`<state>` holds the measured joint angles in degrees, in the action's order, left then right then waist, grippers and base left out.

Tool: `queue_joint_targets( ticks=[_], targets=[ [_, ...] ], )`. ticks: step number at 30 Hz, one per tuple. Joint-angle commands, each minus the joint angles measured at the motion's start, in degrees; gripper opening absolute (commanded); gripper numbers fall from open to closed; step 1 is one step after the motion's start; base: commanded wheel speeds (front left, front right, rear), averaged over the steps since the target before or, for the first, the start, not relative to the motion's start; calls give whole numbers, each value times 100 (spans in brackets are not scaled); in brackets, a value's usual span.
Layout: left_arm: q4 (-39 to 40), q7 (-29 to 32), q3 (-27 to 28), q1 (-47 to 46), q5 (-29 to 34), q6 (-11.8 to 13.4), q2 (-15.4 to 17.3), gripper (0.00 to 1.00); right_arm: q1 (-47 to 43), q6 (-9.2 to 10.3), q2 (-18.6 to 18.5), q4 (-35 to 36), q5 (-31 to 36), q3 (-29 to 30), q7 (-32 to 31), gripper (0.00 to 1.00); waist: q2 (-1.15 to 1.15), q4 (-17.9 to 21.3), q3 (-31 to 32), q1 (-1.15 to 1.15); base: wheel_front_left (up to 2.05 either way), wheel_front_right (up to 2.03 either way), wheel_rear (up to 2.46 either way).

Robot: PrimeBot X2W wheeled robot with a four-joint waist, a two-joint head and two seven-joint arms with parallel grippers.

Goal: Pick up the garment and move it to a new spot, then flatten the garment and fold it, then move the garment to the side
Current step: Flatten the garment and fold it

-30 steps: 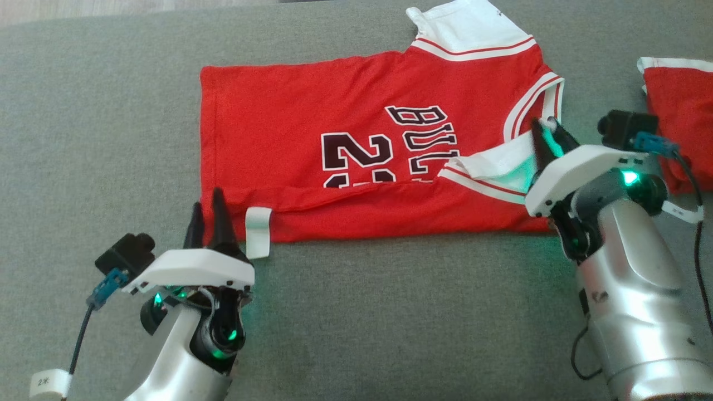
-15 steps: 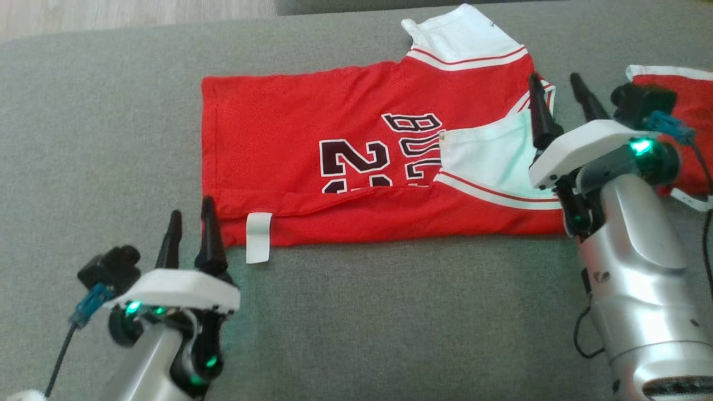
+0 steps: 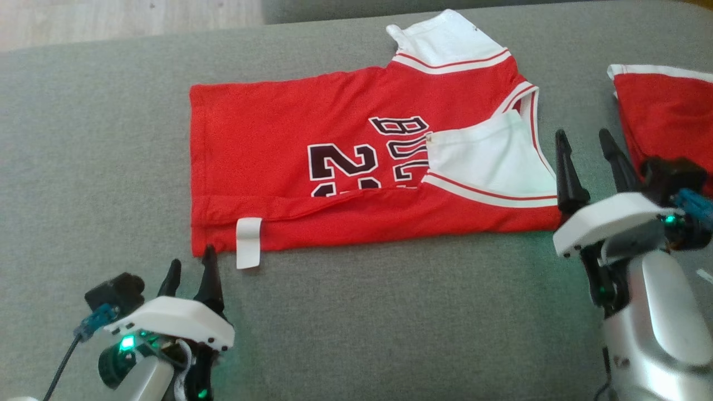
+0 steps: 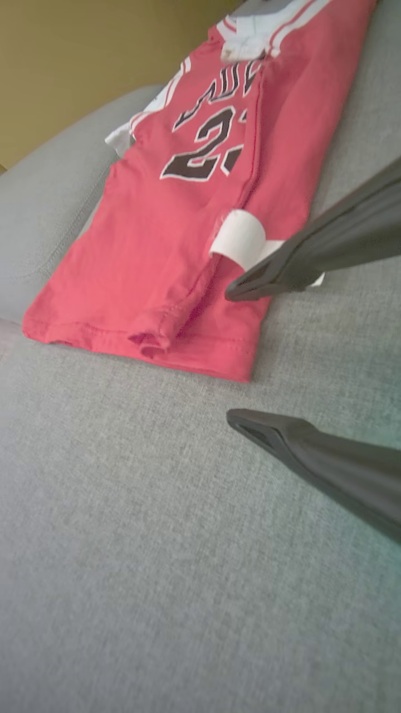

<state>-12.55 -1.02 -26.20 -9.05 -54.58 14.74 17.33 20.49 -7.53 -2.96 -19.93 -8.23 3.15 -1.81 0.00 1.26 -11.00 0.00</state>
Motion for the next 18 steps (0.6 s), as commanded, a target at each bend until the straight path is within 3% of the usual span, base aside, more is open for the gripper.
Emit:
queue_joint_targets(
  ticks=[1,12,13,14,15,17,18],
  targets=[
    [64,-33,247,-238,-42,37,102,100,-85,4,8,424,-73,-133,-106,100,0,75,-78,0,0,0,0],
    [-341,-38,314,-431,-181,-115,33,100,-815,4,8,1034,-285,-185,-554,100,0,204,-248,0,0,0,0],
    [-370,-30,308,-449,-190,-132,24,88,-848,4,8,1041,-296,-176,-589,100,0,205,-260,0,0,0,0],
    [-400,-7,292,-467,-202,-156,15,50,-877,4,8,1033,-305,-167,-639,100,0,204,-271,0,0,0,0],
    [-425,14,276,-485,-214,-186,4,30,-902,4,8,1016,-307,-154,-698,100,0,201,-280,0,0,0,0],
    [-456,25,246,-514,-224,-232,-24,0,-942,4,8,952,-326,-97,-835,100,0,190,-297,0,0,0,0],
    [-461,19,237,-528,-227,-252,-38,0,-954,4,8,908,-322,-73,-908,100,0,181,-309,0,0,0,0]
  ],
)
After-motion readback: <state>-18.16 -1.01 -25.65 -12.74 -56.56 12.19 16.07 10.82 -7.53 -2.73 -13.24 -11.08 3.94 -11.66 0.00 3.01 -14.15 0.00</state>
